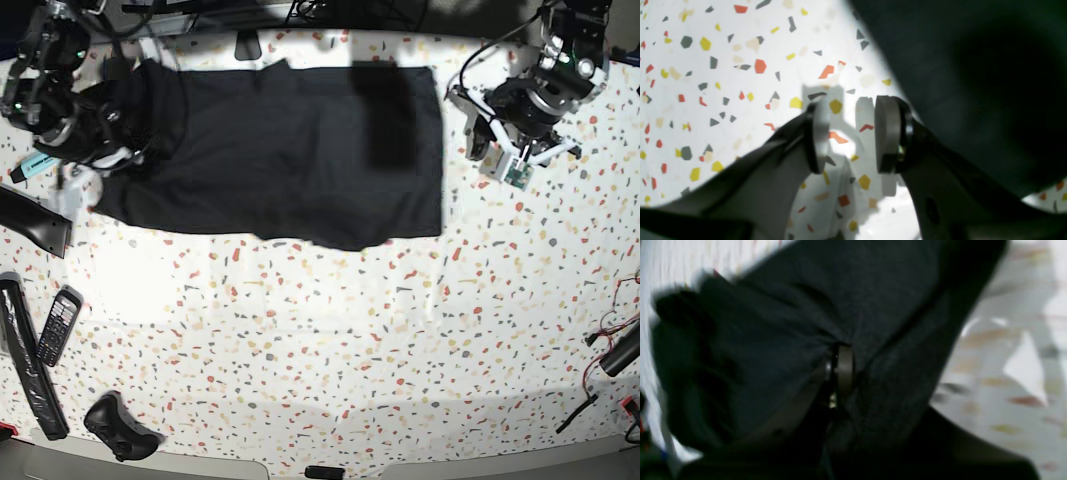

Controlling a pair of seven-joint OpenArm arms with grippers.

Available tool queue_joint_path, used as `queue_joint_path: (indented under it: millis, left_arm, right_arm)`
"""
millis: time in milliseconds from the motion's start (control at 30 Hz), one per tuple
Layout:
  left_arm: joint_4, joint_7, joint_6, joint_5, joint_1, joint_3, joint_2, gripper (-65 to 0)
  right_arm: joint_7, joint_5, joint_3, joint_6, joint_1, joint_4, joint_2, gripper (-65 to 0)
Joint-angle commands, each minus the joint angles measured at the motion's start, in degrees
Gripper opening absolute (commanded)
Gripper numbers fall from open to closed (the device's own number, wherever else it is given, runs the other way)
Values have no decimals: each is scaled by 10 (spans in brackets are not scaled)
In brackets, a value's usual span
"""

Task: Fold the T-shirt properly

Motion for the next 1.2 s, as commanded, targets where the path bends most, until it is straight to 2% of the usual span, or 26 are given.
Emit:
queue_joint_path:
  millis: [0, 67, 200, 433, 667, 933, 1000, 1167]
  left_arm:
    - [9, -9, 1, -2, -1, -2, -7, -430]
    - [9, -9, 0, -2, -1, -2, -7, -430]
    - [9, -9, 1, -2, 0, -2, -7, -430]
    - [9, -9, 1, -2, 6, -2, -7, -430]
    - [9, -9, 1, -2, 13, -2, -6, -430]
    - [9, -8, 1, -3, 13, -2, -7, -430]
    - [9, -9, 1, -3, 15, -2, -7, -430]
    - [9, -9, 0, -2, 19, -2, -7, -430]
  right_arm:
    - [-13, 35, 1, 7, 7, 29, 2, -650]
    - [-39, 60, 0, 7, 7, 66, -9, -650]
    - [-39, 68, -29, 7, -4, 140, -50, -650]
    - [-28, 61, -172, 5, -4, 182, -105, -650]
    - [17, -64, -302, -31, 25, 181, -166, -650]
    - [69, -162, -409, -59, 31, 180, -234, -650]
    - [79, -180, -430, -68, 31, 173, -243, -650]
    - [90, -182, -470, -69, 31, 131, -259, -650]
